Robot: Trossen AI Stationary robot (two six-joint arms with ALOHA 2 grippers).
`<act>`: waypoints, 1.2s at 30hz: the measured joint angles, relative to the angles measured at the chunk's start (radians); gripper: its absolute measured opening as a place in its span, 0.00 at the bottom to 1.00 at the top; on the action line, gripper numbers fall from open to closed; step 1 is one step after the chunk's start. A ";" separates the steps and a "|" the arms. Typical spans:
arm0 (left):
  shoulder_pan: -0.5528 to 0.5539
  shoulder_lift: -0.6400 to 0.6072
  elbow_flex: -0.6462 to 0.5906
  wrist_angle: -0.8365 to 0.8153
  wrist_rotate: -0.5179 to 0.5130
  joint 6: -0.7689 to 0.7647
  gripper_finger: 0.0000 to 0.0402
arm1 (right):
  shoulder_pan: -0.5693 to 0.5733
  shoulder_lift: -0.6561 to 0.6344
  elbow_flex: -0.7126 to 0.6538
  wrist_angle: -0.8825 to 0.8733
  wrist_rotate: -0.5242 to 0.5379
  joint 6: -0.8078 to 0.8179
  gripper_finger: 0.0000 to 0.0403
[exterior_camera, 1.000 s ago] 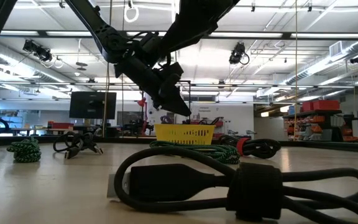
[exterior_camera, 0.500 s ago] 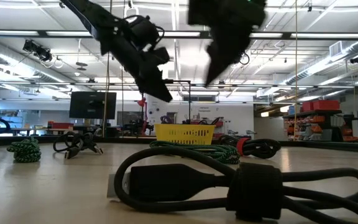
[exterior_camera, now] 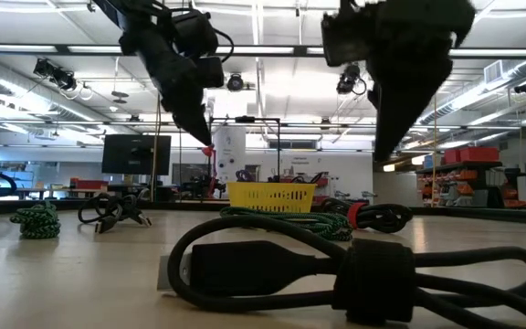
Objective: Pick & Place USB Port
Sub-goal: Put the black charger cable into the yellow basket
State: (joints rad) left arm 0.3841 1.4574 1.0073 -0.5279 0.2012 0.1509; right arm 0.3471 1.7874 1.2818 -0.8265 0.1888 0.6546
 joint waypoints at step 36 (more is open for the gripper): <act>-0.038 0.001 0.000 0.109 0.047 0.009 0.28 | -0.120 -0.068 -0.335 0.311 0.046 0.015 0.05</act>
State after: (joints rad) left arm 0.3458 1.4586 1.0073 -0.4193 0.2482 0.1597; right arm 0.2276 1.7199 0.9463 -0.5159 0.2346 0.6691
